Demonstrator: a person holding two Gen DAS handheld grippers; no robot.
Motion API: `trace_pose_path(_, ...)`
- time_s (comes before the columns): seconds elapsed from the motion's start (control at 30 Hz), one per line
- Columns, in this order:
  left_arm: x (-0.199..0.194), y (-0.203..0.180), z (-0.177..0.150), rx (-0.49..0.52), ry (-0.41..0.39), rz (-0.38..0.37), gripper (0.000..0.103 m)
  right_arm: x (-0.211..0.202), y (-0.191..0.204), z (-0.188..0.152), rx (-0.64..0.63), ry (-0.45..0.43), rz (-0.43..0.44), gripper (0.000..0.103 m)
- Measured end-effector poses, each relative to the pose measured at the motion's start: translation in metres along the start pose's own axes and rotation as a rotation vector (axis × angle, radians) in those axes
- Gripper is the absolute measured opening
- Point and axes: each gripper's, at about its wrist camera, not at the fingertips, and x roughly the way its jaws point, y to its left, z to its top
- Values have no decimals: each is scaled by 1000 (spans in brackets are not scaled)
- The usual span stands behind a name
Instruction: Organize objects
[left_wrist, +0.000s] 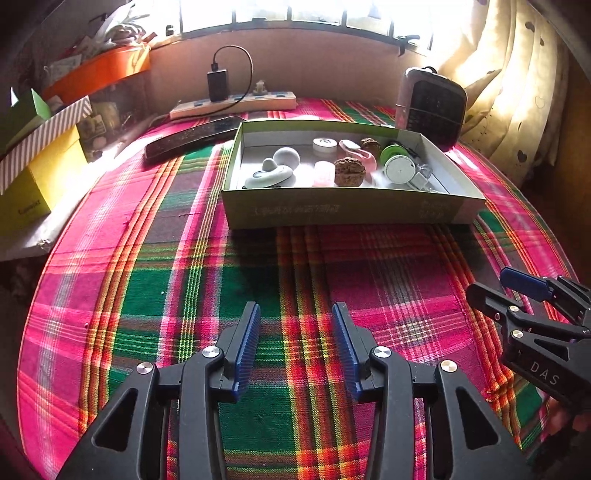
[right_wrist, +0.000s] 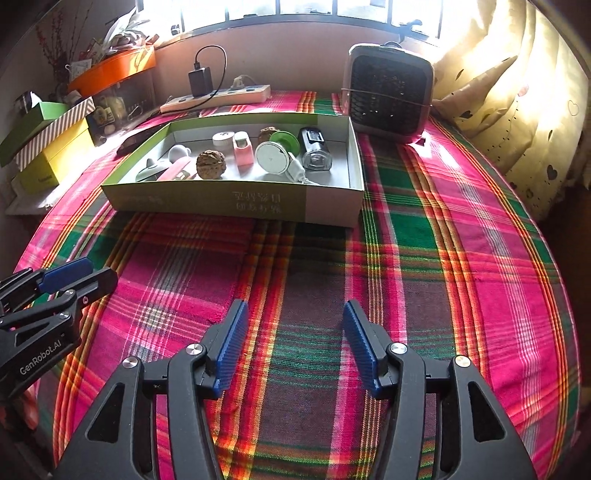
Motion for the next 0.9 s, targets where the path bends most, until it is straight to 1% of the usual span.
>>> trace_pose_path(0.17, 1, -2, 1, 11, 1, 7, 41, 1, -4, 0, 17, 6, -11, 64)
trace_pose_path(0.27, 1, -4, 0, 24, 4, 2, 47, 2, -4, 0, 20, 9, -16, 68)
trace_pose_path(0.33, 1, -6, 0, 34, 5, 11, 48, 2, -5, 0, 24, 10, -16, 69)
trace_pose_path(0.9, 1, -7, 0, 32, 5, 8, 48, 4, -6, 1, 25, 13, -20, 74)
